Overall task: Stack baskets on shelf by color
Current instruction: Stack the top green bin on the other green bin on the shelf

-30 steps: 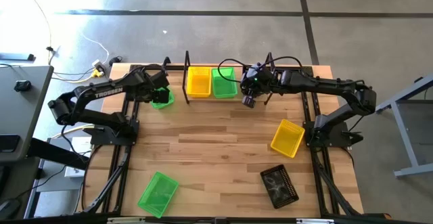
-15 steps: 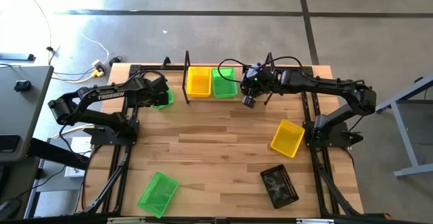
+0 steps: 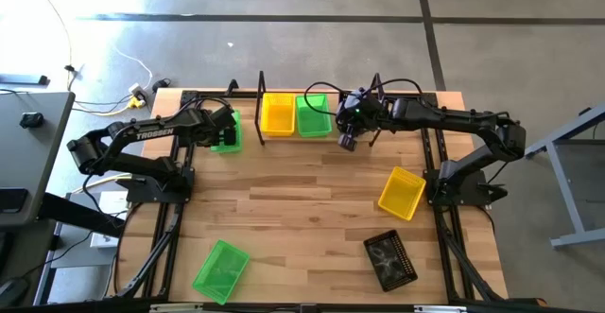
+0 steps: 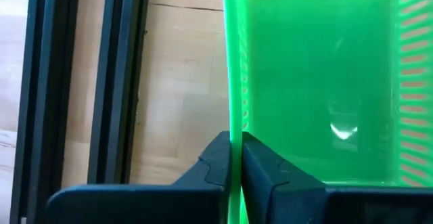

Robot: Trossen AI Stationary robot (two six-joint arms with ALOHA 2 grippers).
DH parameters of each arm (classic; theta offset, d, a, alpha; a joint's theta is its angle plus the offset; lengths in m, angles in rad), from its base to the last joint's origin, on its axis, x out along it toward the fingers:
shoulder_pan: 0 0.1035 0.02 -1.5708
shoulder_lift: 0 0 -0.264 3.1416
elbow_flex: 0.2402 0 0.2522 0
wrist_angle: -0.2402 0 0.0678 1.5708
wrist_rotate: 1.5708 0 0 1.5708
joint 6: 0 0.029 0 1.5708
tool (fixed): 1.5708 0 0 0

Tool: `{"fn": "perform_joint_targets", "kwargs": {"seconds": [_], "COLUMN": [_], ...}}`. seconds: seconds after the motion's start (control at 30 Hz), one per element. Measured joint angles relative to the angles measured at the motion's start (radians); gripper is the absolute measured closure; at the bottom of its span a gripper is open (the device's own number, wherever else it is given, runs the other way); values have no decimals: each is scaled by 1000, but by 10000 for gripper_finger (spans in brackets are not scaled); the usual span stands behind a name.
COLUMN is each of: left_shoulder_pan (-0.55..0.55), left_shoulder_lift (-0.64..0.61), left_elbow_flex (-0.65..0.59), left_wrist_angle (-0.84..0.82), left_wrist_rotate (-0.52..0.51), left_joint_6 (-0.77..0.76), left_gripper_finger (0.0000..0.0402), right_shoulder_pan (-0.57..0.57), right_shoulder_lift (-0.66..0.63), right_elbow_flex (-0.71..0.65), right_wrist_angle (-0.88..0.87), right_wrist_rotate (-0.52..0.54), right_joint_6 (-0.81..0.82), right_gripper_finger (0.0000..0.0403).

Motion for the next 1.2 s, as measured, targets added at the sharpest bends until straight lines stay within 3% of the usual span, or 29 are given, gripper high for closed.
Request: {"fn": "perform_joint_targets", "kwargs": {"seconds": [0.3, 0.6, 0.83, 1.2], "left_shoulder_pan": [-2, -2, -2, -2], "left_shoulder_lift": [-53, -262, -430, -543], "left_elbow_flex": [0, 0, 7, 225], "left_wrist_angle": [-4, -30, -33, -27], "left_wrist_rotate": [23, 49, 58, 47], "left_joint_6": [18, 43, 112, 282], "left_gripper_finger": [395, 397, 399, 400], "right_shoulder_pan": [18, 71, 136, 247], "right_shoulder_lift": [0, 0, 0, 0], "right_elbow_flex": [0, 0, 0, 0], "right_wrist_angle": [0, 0, 0, 0], "right_wrist_rotate": [-36, -36, -37, -9], "right_joint_6": [-2, -2, 92, 252], "right_gripper_finger": [307, 307, 307, 307]}}
